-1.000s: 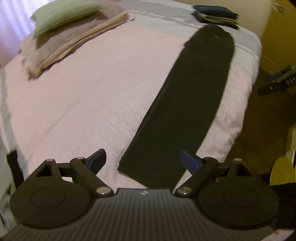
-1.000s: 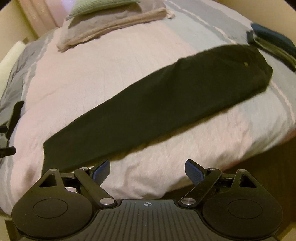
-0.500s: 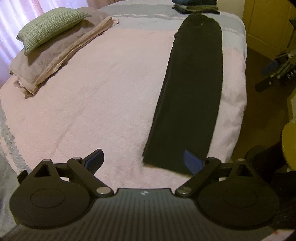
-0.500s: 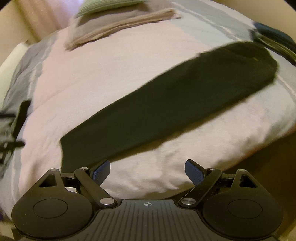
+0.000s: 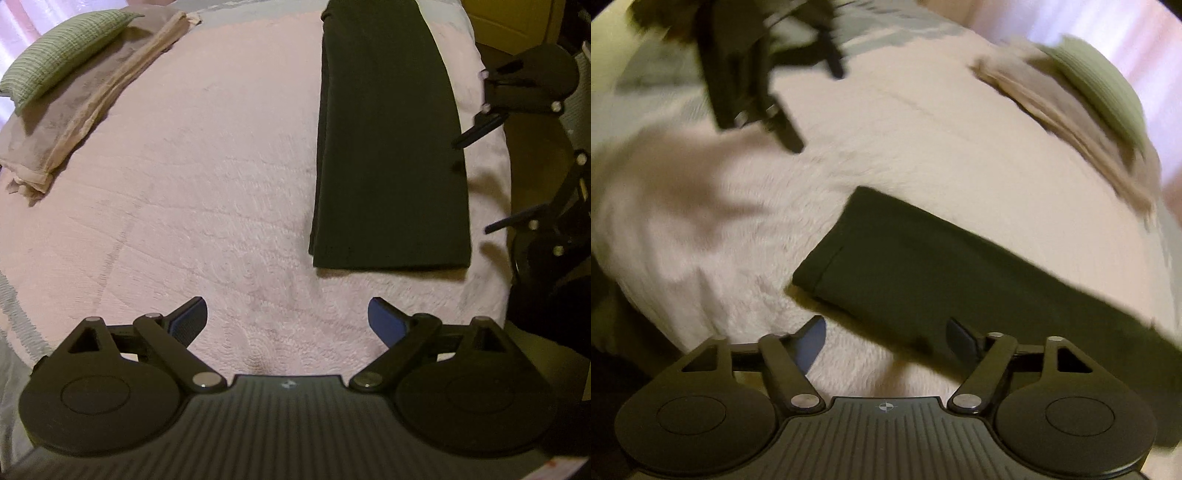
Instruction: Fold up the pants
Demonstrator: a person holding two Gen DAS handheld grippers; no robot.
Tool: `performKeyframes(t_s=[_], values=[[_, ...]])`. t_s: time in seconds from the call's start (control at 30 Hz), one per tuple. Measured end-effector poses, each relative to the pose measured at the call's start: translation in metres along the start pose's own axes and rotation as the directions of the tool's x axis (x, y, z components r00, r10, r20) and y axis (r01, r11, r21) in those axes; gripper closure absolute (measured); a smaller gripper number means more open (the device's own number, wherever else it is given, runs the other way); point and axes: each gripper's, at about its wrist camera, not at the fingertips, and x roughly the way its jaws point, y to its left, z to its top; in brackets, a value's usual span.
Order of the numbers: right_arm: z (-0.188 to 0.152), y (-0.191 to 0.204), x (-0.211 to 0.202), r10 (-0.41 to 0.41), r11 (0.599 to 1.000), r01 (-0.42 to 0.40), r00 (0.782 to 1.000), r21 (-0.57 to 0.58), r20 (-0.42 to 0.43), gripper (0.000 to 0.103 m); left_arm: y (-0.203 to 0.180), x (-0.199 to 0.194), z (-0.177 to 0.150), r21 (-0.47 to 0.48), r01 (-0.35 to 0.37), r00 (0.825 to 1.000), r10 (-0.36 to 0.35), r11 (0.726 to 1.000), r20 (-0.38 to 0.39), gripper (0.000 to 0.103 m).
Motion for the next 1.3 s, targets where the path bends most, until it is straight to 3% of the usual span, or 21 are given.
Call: performKeyframes(t_s=[0.13,0.23,0.3,0.33,0.4,0.43,0.6,0.67,0.77,0.8,0.87,0.93,0.97,1.13,1.3], values=[[-0.007,0.02,0.03,-0.056,0.976,0.053,0.998,-0.213,-0.01,0.041,0.002,0.015,-0.013,0.002,0.023,1.0,-0.023,1.0,0.0,0.011],[-0.012,0.029,0.043,-0.068,0.949,0.064,0.998,-0.307,-0.002,0.042,0.004,0.024,-0.02,0.009,0.031,0.999,-0.031,0.999,0.008,0.011],[-0.013,0.029,0.044,-0.078,0.94,0.086,0.996,-0.331,0.038,0.053,0.003,0.028,-0.024,0.033,0.028,0.999,-0.029,0.999,0.034,0.011],[-0.012,0.024,0.042,-0.075,0.946,0.086,0.996,-0.312,0.047,0.058,0.002,0.03,-0.024,0.058,0.028,0.998,-0.031,0.998,0.051,0.011],[-0.007,0.012,0.035,-0.052,0.97,0.065,0.997,-0.235,0.062,0.087,-0.003,0.031,-0.024,0.142,0.013,0.995,-0.027,0.99,0.093,0.011],[-0.005,0.006,0.028,-0.058,0.978,0.074,0.994,-0.195,0.087,0.091,-0.007,0.031,-0.023,0.209,0.003,0.993,-0.028,0.978,0.117,0.011],[0.011,-0.025,0.003,-0.062,0.998,0.062,0.989,0.008,0.136,0.095,-0.019,0.041,-0.015,0.448,-0.06,0.978,-0.036,0.892,0.203,0.012],[0.018,-0.04,-0.004,-0.049,0.996,0.039,0.989,0.079,0.137,0.095,-0.022,0.046,-0.01,0.515,-0.076,0.97,-0.055,0.854,0.235,0.013],[0.023,-0.058,-0.012,-0.028,0.988,0.006,0.99,0.154,0.14,0.096,-0.024,0.053,0.0,0.573,-0.086,0.96,-0.087,0.815,0.267,0.022],[0.025,-0.062,-0.014,-0.024,0.986,0.0,0.99,0.169,0.14,0.096,-0.024,0.055,0.004,0.586,-0.081,0.959,-0.098,0.806,0.268,0.028],[0.028,-0.07,-0.021,-0.016,0.981,-0.012,0.99,0.193,0.143,0.096,-0.024,0.056,0.013,0.612,-0.074,0.958,-0.114,0.787,0.263,0.051],[0.029,-0.075,-0.03,-0.013,0.974,-0.02,0.989,0.226,0.147,0.096,-0.025,0.055,0.022,0.633,-0.083,0.959,-0.112,0.769,0.262,0.08],[0.031,-0.079,-0.035,-0.009,0.969,-0.028,0.989,0.245,0.148,0.097,-0.023,0.052,0.028,0.641,-0.077,0.958,-0.121,0.764,0.259,0.084],[0.028,-0.121,-0.067,0.011,0.892,-0.093,0.983,0.443,0.184,0.097,-0.002,0.024,0.079,0.632,-0.022,0.955,-0.171,0.775,0.242,0.087],[0.009,-0.188,-0.106,-0.01,0.768,-0.15,0.969,0.623,0.245,0.097,0.007,0.002,0.173,0.681,0.02,0.95,-0.225,0.732,0.214,0.088]])
